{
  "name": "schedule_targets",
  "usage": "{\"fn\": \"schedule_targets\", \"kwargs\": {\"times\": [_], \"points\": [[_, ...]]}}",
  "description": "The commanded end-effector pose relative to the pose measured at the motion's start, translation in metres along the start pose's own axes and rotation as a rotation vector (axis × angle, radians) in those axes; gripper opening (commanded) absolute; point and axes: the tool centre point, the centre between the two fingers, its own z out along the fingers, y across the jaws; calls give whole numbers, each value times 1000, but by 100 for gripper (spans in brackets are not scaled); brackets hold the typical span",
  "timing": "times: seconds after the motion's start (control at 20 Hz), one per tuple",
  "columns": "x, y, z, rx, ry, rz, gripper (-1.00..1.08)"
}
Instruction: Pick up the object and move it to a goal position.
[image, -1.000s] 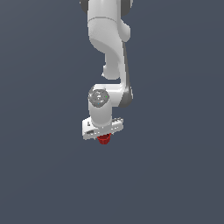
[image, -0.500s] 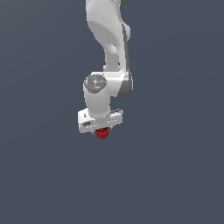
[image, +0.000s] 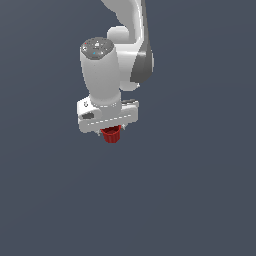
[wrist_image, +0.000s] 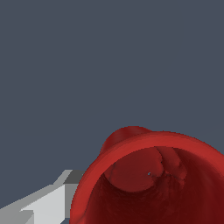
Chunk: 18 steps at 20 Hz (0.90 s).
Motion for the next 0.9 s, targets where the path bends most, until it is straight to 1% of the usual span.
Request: {"fn": "schedule_targets", "kwargs": {"times": [0.0, 0.45, 0.85], "points": [[-5, 2, -32, -1, 2, 0, -100], [-20, 10, -137, 0, 2, -1, -100], [-31, 18, -221, 0, 2, -1, -100]]}}
